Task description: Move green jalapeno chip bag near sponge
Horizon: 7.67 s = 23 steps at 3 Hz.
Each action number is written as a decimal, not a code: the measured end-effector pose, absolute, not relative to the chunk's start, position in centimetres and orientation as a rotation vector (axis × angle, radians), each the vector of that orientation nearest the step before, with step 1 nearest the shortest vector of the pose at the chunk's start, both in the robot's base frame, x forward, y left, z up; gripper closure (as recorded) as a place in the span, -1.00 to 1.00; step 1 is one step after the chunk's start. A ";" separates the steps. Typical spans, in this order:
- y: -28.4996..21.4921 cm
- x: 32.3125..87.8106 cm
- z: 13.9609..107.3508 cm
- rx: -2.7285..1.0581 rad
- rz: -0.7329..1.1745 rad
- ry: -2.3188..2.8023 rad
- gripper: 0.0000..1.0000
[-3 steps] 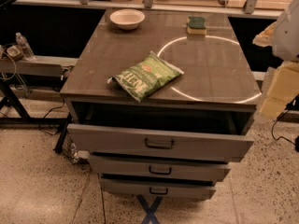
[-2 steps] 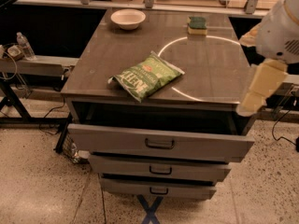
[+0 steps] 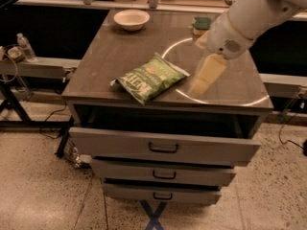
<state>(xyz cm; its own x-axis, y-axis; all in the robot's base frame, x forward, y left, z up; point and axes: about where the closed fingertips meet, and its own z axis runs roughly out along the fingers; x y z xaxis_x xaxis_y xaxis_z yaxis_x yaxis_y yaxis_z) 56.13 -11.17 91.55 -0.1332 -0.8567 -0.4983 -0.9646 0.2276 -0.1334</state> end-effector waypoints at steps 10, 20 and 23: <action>-3.4 62.5 91.3 -1.494 0.353 1.829 1.00; -28.2 83.5 93.1 -1.410 -0.273 1.612 0.73; -28.3 84.0 88.7 -1.540 -0.296 1.671 -0.94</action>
Offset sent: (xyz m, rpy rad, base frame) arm 0.0446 0.1385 -0.0368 0.3196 -0.0108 0.0654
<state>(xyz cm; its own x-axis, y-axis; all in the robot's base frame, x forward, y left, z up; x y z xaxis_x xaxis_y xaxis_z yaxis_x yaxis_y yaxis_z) 83.99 -28.28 88.74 0.0898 -0.9104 -0.4040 -0.7162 0.2228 -0.6614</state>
